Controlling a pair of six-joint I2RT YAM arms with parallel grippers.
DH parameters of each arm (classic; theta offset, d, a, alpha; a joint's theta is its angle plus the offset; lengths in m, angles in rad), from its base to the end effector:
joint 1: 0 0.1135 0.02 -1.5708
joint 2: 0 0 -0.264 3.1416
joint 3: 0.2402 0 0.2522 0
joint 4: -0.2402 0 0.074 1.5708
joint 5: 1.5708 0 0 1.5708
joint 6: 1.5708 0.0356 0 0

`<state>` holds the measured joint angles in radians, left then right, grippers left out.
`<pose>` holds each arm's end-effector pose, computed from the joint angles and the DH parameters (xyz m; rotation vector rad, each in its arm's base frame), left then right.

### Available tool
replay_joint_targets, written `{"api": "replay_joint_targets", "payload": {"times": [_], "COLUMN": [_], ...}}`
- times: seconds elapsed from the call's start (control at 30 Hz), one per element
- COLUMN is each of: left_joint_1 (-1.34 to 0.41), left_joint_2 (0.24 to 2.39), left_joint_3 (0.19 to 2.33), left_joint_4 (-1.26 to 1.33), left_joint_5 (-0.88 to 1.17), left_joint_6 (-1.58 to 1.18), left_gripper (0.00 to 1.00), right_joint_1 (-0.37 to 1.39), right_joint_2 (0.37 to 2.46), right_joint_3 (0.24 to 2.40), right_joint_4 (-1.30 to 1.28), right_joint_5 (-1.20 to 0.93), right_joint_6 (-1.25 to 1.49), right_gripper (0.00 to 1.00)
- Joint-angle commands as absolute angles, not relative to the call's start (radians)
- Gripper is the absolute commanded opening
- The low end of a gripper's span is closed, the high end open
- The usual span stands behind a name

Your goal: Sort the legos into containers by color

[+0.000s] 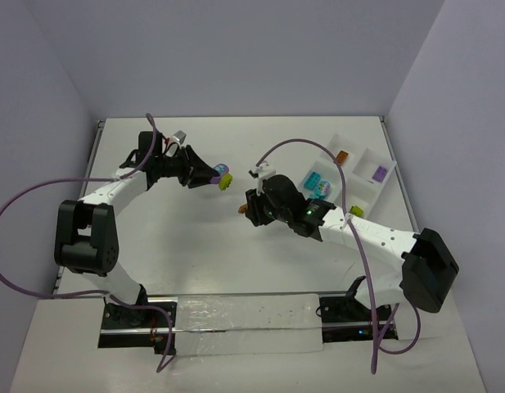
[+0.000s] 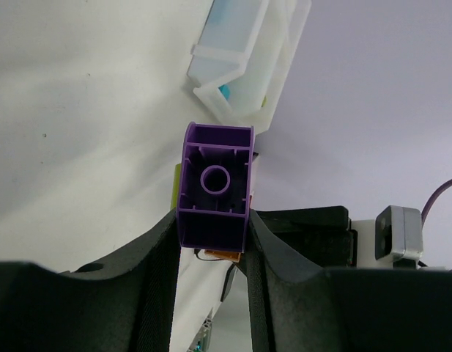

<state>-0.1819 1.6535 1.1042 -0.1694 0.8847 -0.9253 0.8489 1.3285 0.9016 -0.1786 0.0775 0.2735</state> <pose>0.3439 -0.0913 0.2363 -0.3934 2.4384 -1.5491 0.1967 0.2192 0.2607 -0.5887 2.1491 0.5481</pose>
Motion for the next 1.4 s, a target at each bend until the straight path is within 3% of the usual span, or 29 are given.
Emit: {"api": "replay_joint_targets", "payload": {"times": [0.0,0.17,0.3,0.47,0.5,0.53,0.6,0.63,0.73,0.87,1.1,1.27,1.37], "left_joint_1": [-0.183,-0.186,-0.218,-0.227,-0.228,-0.229,-0.229,-0.229,-0.230,-0.231,-0.259,-0.335,-0.377], "left_joint_2": [1.608,1.622,1.674,1.724,1.725,1.734,1.760,1.769,1.758,1.681,1.505,1.453,1.447], "left_joint_3": [1.126,1.170,1.254,1.255,1.244,1.241,1.243,1.244,1.244,1.284,1.235,1.213,1.219], "left_joint_4": [-0.126,-0.261,-0.520,-0.589,-0.581,-0.580,-0.589,-0.592,-0.587,-0.603,-0.479,-0.457,-0.453], "left_joint_5": [0.851,0.733,0.459,0.344,0.341,0.342,0.341,0.350,0.360,0.324,0.516,0.691,0.697], "left_joint_6": [-0.945,-0.873,-0.710,-0.659,-0.658,-0.659,-0.656,-0.654,-0.650,-0.626,-0.433,-0.327,-0.295], "left_gripper": [0.00,0.00,0.00,0.01,0.07,0.21,0.62,0.76,0.97,0.96,0.77,0.81,0.80], "right_joint_1": [0.817,0.764,0.752,0.743,0.740,0.739,0.739,0.738,0.731,0.705,0.635,0.585,0.568], "right_joint_2": [1.262,1.267,1.364,1.434,1.445,1.450,1.456,1.459,1.461,1.460,1.465,1.519,1.578], "right_joint_3": [0.889,0.879,0.933,0.993,1.002,1.007,1.011,1.012,1.026,1.053,1.130,1.241,1.352], "right_joint_4": [-0.224,-0.253,-0.316,-0.357,-0.363,-0.365,-0.362,-0.362,-0.362,-0.368,-0.451,-0.575,-0.695], "right_joint_5": [0.183,0.166,0.163,0.150,0.143,0.138,0.132,0.132,0.127,0.057,-0.167,-0.406,-0.539], "right_joint_6": [0.294,0.290,0.298,0.311,0.311,0.311,0.307,0.305,0.297,0.276,0.257,0.212,0.189], "right_gripper": [0.00,0.00,0.00,0.00,0.00,0.00,0.00,0.00,0.00,0.00,0.00,0.00,0.00]}}
